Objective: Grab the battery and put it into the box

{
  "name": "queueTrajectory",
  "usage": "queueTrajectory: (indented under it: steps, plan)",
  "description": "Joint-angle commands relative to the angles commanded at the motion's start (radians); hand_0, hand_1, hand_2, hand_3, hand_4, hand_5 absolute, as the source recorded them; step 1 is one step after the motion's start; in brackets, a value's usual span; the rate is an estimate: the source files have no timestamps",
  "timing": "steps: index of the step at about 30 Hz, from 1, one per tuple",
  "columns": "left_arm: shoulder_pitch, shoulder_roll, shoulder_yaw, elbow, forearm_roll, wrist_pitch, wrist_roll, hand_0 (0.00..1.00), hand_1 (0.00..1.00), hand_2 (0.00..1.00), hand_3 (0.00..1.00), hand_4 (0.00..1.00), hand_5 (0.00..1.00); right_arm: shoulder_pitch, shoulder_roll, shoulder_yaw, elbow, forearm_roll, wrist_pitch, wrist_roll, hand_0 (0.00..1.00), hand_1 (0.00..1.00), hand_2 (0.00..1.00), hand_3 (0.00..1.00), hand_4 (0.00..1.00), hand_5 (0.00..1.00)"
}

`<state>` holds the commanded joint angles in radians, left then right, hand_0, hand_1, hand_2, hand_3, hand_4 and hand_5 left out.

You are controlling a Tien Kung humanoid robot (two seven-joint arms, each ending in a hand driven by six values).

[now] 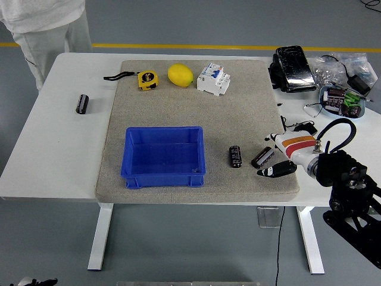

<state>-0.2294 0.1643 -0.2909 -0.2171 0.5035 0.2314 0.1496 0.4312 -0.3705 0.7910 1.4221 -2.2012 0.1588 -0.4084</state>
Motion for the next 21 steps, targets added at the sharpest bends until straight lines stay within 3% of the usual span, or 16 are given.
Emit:
queueTrajectory:
  steps: [3,4,21]
  plan:
    - [0.000,0.000,0.000,0.000,0.001,0.000,0.001,0.701,0.668,0.715,0.592,0.606,0.486,0.007,0.004,-0.009,0.000,-0.002,0.004,-0.021,0.032,0.198,0.663,0.833,0.998,0.724]
    - [0.000,0.000,0.000,0.000,0.001,0.000,0.001,0.701,0.668,0.715,0.592,0.606,0.486,0.008,0.005,-0.011,-0.002,-0.004,0.005,-0.024,0.027,0.189,0.647,0.822,0.998,0.786]
    - [0.002,0.000,0.001,-0.001,0.001,-0.001,0.002,0.701,0.669,0.715,0.592,0.606,0.486,0.022,0.029,-0.061,-0.036,-0.044,-0.025,-0.060,0.011,0.179,0.619,0.802,0.998,0.776]
